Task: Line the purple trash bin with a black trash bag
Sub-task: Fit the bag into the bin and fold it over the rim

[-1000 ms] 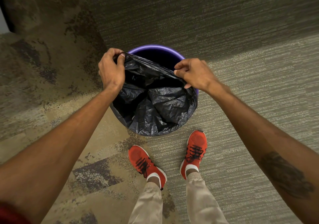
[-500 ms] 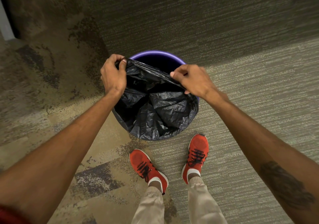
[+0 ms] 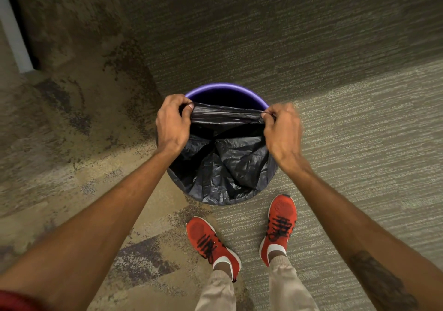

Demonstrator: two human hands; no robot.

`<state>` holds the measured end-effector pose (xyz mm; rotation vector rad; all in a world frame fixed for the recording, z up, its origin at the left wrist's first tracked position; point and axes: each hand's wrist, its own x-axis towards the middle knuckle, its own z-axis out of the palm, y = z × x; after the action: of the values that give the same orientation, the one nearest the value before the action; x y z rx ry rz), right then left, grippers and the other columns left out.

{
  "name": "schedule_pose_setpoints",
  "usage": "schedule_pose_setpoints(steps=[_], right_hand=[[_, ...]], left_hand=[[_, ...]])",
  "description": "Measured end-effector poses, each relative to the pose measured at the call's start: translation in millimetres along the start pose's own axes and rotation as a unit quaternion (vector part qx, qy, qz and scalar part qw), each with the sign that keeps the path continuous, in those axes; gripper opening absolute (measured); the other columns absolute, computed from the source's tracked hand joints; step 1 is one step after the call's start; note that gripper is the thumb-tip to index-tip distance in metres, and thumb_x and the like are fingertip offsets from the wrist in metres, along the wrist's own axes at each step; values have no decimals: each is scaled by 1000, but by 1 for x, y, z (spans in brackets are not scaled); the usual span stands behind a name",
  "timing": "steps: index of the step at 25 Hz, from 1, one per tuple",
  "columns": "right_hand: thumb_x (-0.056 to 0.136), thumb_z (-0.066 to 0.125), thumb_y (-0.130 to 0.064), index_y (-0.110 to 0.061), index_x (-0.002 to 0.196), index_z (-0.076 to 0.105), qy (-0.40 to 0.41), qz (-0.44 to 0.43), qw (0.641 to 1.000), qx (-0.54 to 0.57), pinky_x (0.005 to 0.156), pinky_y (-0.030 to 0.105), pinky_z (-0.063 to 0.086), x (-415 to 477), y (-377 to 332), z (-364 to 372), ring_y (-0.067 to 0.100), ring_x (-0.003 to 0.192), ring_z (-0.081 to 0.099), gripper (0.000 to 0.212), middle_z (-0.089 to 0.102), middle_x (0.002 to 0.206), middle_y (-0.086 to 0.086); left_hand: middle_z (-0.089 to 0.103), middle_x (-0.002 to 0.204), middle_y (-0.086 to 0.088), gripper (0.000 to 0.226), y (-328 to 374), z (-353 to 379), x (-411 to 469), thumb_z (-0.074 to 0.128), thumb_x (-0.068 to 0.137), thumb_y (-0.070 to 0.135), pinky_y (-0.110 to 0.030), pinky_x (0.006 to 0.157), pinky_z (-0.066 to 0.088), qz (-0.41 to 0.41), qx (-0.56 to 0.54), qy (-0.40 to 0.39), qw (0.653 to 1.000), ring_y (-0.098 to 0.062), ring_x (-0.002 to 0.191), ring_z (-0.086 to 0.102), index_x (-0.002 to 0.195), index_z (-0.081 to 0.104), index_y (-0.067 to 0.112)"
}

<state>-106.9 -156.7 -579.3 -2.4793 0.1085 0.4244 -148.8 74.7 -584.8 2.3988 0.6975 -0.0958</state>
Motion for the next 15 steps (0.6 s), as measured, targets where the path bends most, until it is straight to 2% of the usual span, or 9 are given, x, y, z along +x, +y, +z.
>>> schedule_pose_setpoints(steps=[4,8,12,15], right_hand=[[101,57,-11,-4,112,68,69,69,994,51,74,27,56,-6,-4,4,14,87,56,18,47,104,-2],[100,60,-20,-4,105,69,109,99,988,54,70,11,43,-17,-6,4,10,87,52,19,48,103,-2],[102,57,-24,-6,103,67,118,93,988,35,79,26,50,-43,0,14,13,83,55,21,51,98,-3],[101,57,-24,-6,103,67,149,104,983,34,71,25,47,-47,6,15,13,77,56,20,58,92,-2]], left_hand=[[64,125,-5,15,8,5,-4,59,96,18,-36,97,46,11,-3,17,1000,-20,115,60,106,70,13],[60,133,-4,17,12,6,-6,59,98,21,-42,104,45,-14,-9,12,1000,-21,123,56,109,70,14],[60,134,-3,17,13,3,-7,60,97,20,-45,104,46,-19,-25,7,999,-20,122,57,108,71,14],[57,137,-2,15,13,4,-10,61,96,25,-52,105,44,-27,-29,-4,999,-20,126,54,107,71,19]])
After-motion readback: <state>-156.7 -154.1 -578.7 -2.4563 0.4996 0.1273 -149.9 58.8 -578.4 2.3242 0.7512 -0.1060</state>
